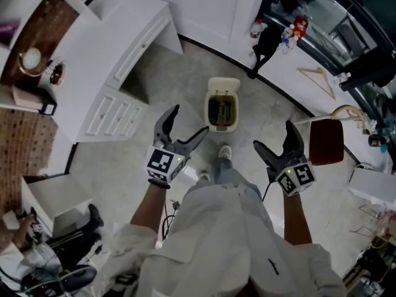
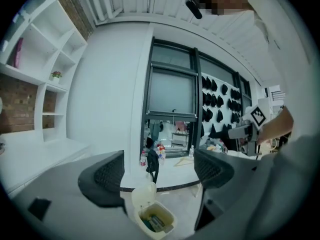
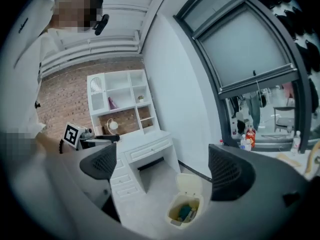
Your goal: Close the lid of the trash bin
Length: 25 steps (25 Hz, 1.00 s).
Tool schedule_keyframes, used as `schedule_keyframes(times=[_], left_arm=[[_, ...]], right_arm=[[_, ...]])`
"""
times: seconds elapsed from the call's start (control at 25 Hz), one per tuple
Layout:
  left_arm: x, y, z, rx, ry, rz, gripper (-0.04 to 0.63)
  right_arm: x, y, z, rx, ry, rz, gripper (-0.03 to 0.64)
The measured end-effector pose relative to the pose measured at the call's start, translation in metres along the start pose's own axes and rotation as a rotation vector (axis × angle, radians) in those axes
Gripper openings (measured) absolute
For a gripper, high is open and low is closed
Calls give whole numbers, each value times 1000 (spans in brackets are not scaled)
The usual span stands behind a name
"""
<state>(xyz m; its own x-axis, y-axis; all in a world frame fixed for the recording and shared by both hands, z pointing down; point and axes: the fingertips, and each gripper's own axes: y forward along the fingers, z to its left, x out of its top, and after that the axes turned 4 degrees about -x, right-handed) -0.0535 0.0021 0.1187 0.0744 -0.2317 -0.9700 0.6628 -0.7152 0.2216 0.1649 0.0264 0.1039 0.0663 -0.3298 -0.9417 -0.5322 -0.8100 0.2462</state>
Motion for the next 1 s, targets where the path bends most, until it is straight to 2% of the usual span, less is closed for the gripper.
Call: schedule_keyframes(times=[0.12,0.28,0.4,0.6,0.76,1.0], left_arm=[[-1,42,4,-15,56,44,436],[-15,94,13,-32,101,91,436],[-38,121,27,-38,102,122,436],[-84,154,66,-33,88,152,436],[-132,176,96,-40,79,176,434],[-198,209,131,-63,57,186,434]], right_arm=[[6,27,-27,37,-57,13,578],[1,65,-67,84,-58,35,578],[-12,99,-84,131,-98,66,578],[-57,158,-103,194,-168,149,577],[-98,195,-124,176,-153,197,577],[-143,246,-157,112,-137,181,554]])
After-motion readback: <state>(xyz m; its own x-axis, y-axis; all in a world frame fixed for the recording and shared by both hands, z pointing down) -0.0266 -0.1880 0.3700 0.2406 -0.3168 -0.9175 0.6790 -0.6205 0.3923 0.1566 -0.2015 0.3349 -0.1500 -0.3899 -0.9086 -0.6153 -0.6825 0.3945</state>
